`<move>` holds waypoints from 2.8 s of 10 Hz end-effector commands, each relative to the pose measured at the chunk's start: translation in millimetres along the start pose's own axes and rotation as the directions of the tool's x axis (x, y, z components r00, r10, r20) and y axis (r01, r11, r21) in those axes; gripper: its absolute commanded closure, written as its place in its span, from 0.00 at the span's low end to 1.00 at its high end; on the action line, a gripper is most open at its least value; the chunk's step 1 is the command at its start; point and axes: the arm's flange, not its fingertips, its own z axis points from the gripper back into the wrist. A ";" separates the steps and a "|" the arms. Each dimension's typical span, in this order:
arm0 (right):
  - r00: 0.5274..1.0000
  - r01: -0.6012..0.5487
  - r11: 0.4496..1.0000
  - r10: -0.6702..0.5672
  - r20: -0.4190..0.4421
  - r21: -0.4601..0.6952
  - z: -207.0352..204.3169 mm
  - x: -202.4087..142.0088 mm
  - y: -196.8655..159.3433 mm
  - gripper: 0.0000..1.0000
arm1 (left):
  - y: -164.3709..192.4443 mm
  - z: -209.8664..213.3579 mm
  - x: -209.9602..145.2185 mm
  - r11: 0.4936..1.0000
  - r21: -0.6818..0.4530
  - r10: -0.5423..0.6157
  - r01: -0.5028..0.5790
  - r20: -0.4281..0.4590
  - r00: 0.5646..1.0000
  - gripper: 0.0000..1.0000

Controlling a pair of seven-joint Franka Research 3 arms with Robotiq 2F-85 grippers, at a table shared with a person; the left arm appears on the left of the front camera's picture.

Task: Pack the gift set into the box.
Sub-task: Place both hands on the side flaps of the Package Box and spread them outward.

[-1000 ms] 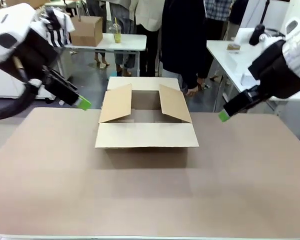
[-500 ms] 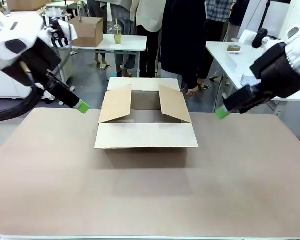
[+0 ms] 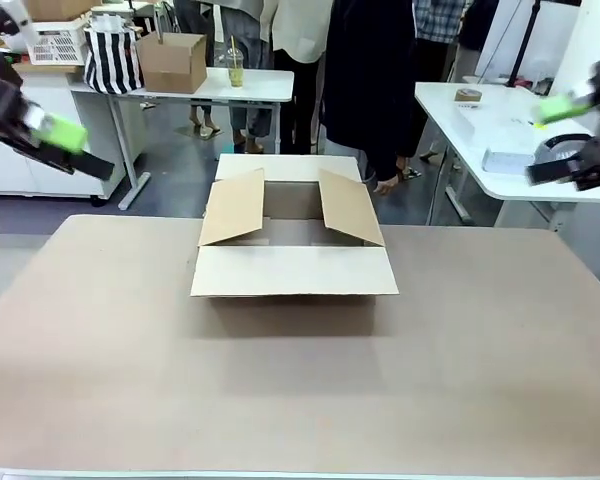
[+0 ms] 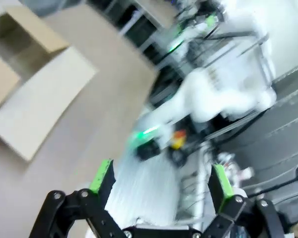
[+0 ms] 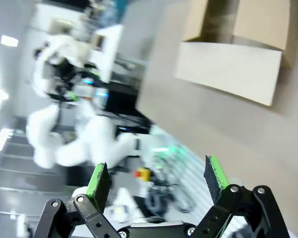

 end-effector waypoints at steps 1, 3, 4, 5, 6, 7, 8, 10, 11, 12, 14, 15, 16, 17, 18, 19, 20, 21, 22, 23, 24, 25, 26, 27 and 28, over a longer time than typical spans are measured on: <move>0.982 0.148 0.976 -0.164 0.092 0.160 5.0 -11.1 -39.4 0.00 | 28.7 9.7 -17.4 0.979 -0.128 0.187 -0.157 0.267 0.945 0.00; 0.985 0.099 0.993 -0.107 0.136 0.067 -1.2 -9.3 -61.8 0.00 | 42.0 26.8 -21.3 0.943 -0.036 0.327 -0.330 0.278 0.903 0.00; 0.986 0.132 0.977 -0.147 0.081 0.166 31.8 11.5 -24.4 0.00 | 26.9 35.8 -15.8 0.980 -0.148 0.170 -0.135 0.256 0.952 0.00; 0.986 0.132 0.977 -0.147 0.081 0.166 31.8 11.5 -24.4 0.00 | 26.9 35.8 -15.8 0.980 -0.148 0.170 -0.135 0.256 0.952 0.00; 0.986 0.132 0.977 -0.147 0.081 0.166 31.8 11.5 -24.4 0.00 | 26.9 35.8 -15.8 0.980 -0.148 0.170 -0.135 0.256 0.952 0.00; 0.986 0.132 0.977 -0.147 0.081 0.166 31.8 11.5 -24.4 0.00 | 26.9 35.8 -15.8 0.980 -0.148 0.170 -0.135 0.256 0.952 0.00; 0.986 0.132 0.977 -0.147 0.081 0.166 31.8 11.5 -24.4 0.00 | 26.9 35.8 -15.8 0.980 -0.148 0.170 -0.135 0.256 0.952 0.00; 0.986 0.132 0.977 -0.147 0.081 0.166 31.8 11.5 -24.4 0.00 | 26.9 35.8 -15.8 0.980 -0.148 0.170 -0.135 0.256 0.952 0.00; 0.986 0.132 0.977 -0.147 0.081 0.166 31.8 11.5 -24.4 0.00 | 26.9 35.8 -15.8 0.980 -0.148 0.170 -0.135 0.256 0.952 0.00; 0.986 0.132 0.977 -0.147 0.081 0.166 31.8 11.5 -24.4 0.00 | 26.9 35.8 -15.8 0.980 -0.148 0.170 -0.135 0.256 0.952 0.00; 0.986 0.132 0.977 -0.147 0.081 0.166 31.8 11.5 -24.4 0.00 | 26.5 37.5 -19.1 0.978 -0.129 0.193 -0.166 0.240 0.951 0.00; 0.986 0.132 0.977 -0.147 0.081 0.166 31.8 11.5 -24.4 0.00 | 21.8 17.2 8.0 0.963 0.034 0.247 -0.266 0.269 0.931 0.00; 0.986 0.132 0.977 -0.147 0.081 0.166 31.8 11.5 -24.4 0.00 | 25.0 -20.0 47.0 0.917 0.206 0.298 -0.340 0.211 0.931 0.00; 0.986 0.132 0.977 -0.147 0.081 0.166 31.8 11.5 -24.4 0.00 | 36.4 -53.4 75.9 0.870 0.361 0.296 -0.337 0.164 0.941 0.00; 0.986 0.132 0.977 -0.147 0.081 0.166 31.8 11.5 -24.4 0.00 | 47.5 -85.4 95.4 0.825 0.469 0.295 -0.316 0.120 0.948 0.00; 0.986 0.132 0.977 -0.147 0.081 0.166 31.8 11.5 -24.4 0.00 | 58.7 -116.6 106.8 0.777 0.560 0.287 -0.289 0.093 0.953 0.00; 0.986 0.132 0.977 -0.147 0.081 0.166 31.8 11.5 -24.4 0.00 | 73.8 -147.5 111.9 0.693 0.676 0.276 -0.252 0.074 0.958 0.00; 0.986 0.132 0.977 -0.147 0.081 0.166 31.8 11.5 -24.4 0.00 | 86.0 -173.6 113.6 0.641 0.738 0.284 -0.210 0.026 0.958 0.00; 0.986 0.132 0.977 -0.147 0.081 0.166 31.8 11.5 -24.4 0.00 | 98.4 -196.0 116.9 0.584 0.793 0.287 -0.170 -0.005 0.958 0.00; 0.986 0.132 0.977 -0.147 0.081 0.166 31.8 11.5 -24.4 0.00 | 111.1 -213.8 118.9 0.510 0.853 0.276 -0.111 -0.041 0.960 0.00; 0.986 0.132 0.977 -0.147 0.081 0.166 31.8 11.5 -24.4 0.00 | 122.8 -224.7 118.8 0.473 0.878 0.265 -0.065 -0.071 0.961 0.00; 0.986 0.132 0.977 -0.147 0.081 0.166 31.8 11.5 -24.4 0.00 | 137.7 -222.1 120.4 0.437 0.900 0.187 -0.006 -0.084 0.979 0.00; 0.986 0.132 0.977 -0.147 0.081 0.166 31.8 11.5 -24.4 0.00 | 144.4 -201.8 119.5 0.528 0.848 0.149 -0.040 -0.046 0.988 0.00; 0.986 0.132 0.977 -0.147 0.081 0.166 31.8 11.5 -24.4 0.00 | 134.2 -222.6 98.5 0.490 0.871 0.206 -0.023 -0.090 0.974 0.00; 0.986 0.132 0.977 -0.147 0.081 0.166 31.8 11.5 -24.4 0.00 | 134.2 -222.6 98.5 0.490 0.871 0.206 -0.023 -0.090 0.974 0.00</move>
